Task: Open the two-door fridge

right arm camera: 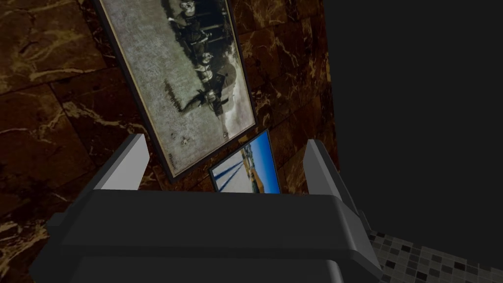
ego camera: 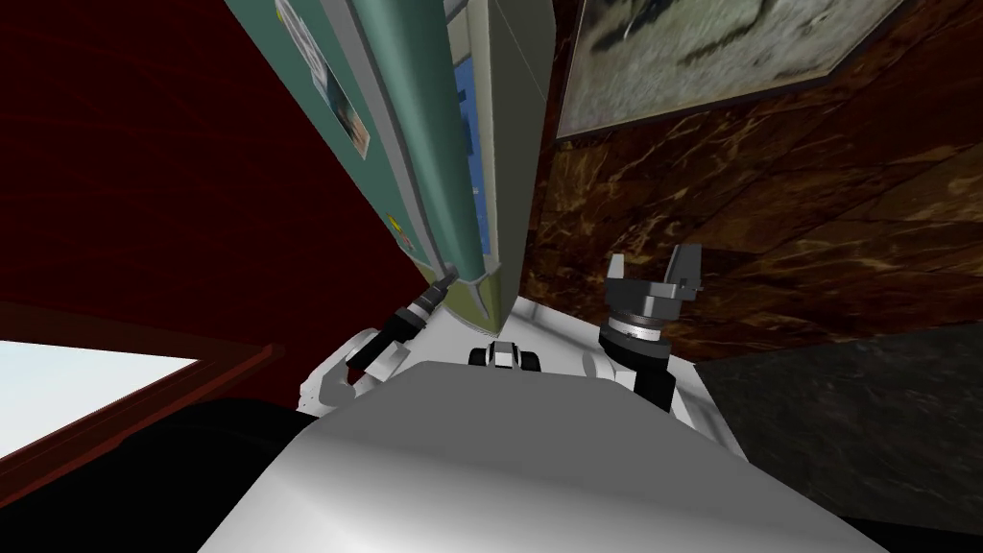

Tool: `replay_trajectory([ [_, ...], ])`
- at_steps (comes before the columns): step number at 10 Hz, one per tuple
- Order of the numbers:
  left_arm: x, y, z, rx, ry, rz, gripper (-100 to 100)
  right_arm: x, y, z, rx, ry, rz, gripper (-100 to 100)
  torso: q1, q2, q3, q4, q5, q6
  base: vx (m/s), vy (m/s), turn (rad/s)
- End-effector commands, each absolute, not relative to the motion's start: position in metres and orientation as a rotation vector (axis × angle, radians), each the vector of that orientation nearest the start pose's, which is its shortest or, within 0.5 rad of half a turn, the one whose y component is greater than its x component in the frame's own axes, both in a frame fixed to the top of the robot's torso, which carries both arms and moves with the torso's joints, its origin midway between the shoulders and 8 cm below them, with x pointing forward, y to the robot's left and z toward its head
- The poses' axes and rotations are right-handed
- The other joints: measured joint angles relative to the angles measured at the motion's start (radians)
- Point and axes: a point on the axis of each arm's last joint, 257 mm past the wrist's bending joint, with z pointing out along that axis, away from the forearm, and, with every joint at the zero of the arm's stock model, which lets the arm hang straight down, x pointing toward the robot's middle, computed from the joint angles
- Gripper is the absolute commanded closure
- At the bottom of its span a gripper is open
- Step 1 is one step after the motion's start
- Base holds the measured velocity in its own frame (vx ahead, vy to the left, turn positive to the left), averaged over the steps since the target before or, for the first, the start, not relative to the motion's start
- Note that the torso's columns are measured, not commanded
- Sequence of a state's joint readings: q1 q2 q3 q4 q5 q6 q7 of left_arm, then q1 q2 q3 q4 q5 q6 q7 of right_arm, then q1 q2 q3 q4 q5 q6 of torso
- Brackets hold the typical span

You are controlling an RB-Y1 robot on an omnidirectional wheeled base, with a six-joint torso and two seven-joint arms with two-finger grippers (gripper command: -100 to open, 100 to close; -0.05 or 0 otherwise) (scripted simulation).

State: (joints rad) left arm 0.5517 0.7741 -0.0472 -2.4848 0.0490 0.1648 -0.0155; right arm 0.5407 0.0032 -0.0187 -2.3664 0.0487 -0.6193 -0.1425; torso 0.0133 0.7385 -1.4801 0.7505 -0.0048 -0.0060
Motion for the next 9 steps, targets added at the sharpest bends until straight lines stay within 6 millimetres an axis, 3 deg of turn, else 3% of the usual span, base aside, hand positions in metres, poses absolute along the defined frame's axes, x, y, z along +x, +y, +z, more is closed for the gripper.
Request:
replay_trajectory([
  [1, 0.372, 0.204, -0.062, -0.383, 1.552, -1.043, 100, 0.301, -0.273, 0.070, 0.531, 0.497, 1.412, 0, 0.000, -0.001, -0.002, 0.002, 0.000, 0.000, -0.002, 0.068, 0.078],
  [3, 0.372, 0.204, -0.062, -0.383, 1.552, -1.043, 100, 0.301, -0.273, 0.070, 0.531, 0.497, 1.412, 0, -0.007, -0.007, -0.006, 0.001, -0.002, 0.003, -0.005, 0.007, -0.027],
  [4, 0.357, 0.175, -0.063, -0.310, 1.591, -1.116, 100, 0.301, -0.273, 0.070, 0.531, 0.497, 1.412, 0, -0.007, -0.009, -0.007, -0.001, -0.002, 0.002, 0.025, 0.115, 0.333],
  [5, 0.356, 0.173, -0.062, -0.298, 1.590, -1.121, 100, 0.301, -0.273, 0.070, 0.531, 0.497, 1.411, 0, -0.001, -0.005, -0.004, -0.001, 0.000, 0.002, 0.046, 0.128, 0.285],
  [8, 0.356, 0.173, -0.062, -0.298, 1.590, -1.121, 100, 0.301, -0.273, 0.070, 0.531, 0.497, 1.412, 0, -0.005, -0.006, -0.006, 0.001, -0.001, 0.003, -0.005, 0.035, 0.010],
  [9, 0.339, 0.149, -0.067, -0.233, 1.638, -1.184, 100, 0.301, -0.273, 0.070, 0.531, 0.497, 1.412, 0, -0.007, -0.007, -0.007, 0.001, -0.002, 0.003, 0.037, 0.130, 0.289],
])
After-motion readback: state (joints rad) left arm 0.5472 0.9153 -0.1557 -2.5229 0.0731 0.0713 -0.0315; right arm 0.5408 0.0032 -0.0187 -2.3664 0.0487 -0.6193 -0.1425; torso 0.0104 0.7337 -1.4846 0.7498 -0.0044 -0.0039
